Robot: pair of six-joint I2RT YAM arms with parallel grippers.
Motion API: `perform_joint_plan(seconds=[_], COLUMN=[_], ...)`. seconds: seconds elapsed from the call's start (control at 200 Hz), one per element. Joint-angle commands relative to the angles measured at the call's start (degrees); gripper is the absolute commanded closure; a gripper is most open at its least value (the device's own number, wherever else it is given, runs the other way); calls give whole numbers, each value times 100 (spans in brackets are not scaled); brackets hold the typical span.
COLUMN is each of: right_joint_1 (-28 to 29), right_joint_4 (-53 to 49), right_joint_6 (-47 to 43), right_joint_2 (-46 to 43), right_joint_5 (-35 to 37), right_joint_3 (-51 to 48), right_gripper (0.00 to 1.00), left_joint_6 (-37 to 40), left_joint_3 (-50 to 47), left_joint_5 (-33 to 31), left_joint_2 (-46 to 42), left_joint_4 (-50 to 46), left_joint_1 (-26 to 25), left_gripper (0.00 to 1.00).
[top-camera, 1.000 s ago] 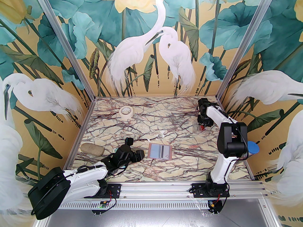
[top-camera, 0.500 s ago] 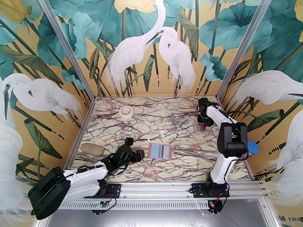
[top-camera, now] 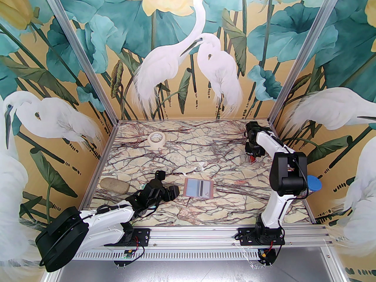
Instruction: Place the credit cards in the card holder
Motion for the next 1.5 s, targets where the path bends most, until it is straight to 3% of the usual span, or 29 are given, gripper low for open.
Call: perform_joint_plan(seconds=[0.0, 0.77, 1.5], right_joint_1=[-28, -24, -8], right_joint_4=[-122, -176, -333], right_joint_6=[7, 27, 27], right_joint_2=[-177, -301, -676], right_joint_5=[165, 130, -325], right_joint_3=[152, 166, 165], right_gripper=[82, 87, 98], left_joint_6=[71, 71, 71], left_joint_3=[61, 78, 76], left_joint_5=[48, 74, 103], left_joint_2=[94, 138, 174], left_joint_4=[-44, -33, -10], left_joint_1=[55, 67, 80], left_gripper=[28, 28, 27])
